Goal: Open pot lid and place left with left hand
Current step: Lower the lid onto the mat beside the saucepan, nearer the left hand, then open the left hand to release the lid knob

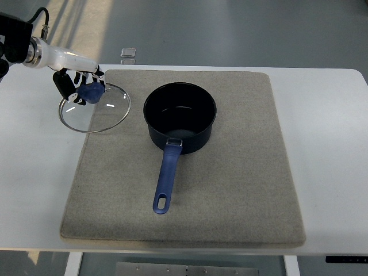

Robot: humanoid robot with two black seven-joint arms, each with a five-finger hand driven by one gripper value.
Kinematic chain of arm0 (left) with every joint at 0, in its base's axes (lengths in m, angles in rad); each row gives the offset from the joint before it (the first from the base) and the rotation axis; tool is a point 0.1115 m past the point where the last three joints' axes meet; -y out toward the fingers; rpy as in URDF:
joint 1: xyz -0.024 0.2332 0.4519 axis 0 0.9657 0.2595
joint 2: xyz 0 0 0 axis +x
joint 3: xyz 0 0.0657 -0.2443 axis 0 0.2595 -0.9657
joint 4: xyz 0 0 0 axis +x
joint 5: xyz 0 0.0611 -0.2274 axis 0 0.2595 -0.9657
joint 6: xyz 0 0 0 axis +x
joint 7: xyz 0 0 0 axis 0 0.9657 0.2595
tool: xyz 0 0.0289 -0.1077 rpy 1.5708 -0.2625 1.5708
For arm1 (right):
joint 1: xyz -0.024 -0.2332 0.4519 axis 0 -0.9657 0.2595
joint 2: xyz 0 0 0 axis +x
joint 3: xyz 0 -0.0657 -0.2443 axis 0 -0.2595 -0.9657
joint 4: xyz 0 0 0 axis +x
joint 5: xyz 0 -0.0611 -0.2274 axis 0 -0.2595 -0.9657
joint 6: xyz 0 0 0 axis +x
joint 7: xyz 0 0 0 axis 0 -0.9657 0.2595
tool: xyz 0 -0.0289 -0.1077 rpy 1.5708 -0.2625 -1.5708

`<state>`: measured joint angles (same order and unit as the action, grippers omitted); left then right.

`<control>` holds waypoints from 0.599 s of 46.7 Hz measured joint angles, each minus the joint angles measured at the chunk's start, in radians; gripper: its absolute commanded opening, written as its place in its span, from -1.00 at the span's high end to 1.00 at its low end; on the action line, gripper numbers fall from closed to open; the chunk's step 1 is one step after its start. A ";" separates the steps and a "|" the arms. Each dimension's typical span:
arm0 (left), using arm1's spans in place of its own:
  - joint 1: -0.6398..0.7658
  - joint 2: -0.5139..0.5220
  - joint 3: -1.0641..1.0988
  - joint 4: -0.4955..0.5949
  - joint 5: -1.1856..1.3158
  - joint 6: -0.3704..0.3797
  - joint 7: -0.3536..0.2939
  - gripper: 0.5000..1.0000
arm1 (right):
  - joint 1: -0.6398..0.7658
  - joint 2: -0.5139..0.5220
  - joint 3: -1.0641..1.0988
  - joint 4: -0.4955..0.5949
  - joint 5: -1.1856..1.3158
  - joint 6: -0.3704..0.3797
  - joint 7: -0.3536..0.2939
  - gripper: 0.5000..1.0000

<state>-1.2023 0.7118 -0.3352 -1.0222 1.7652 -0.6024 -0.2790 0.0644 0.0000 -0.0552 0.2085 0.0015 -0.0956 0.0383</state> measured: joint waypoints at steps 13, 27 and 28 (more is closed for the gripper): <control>0.044 -0.050 0.000 0.045 -0.007 0.050 0.000 0.88 | 0.000 0.000 0.000 0.000 0.000 0.000 0.000 -0.66; 0.090 -0.074 0.002 0.074 -0.011 0.192 0.000 -0.10 | 0.000 0.000 0.000 0.000 0.000 0.000 0.000 -0.66; 0.090 -0.073 0.002 0.074 -0.012 0.193 0.000 -0.15 | 0.000 0.000 0.000 0.000 0.000 0.000 0.000 -0.66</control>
<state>-1.1123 0.6384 -0.3329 -0.9478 1.7534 -0.4098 -0.2790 0.0644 0.0000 -0.0552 0.2081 0.0015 -0.0958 0.0383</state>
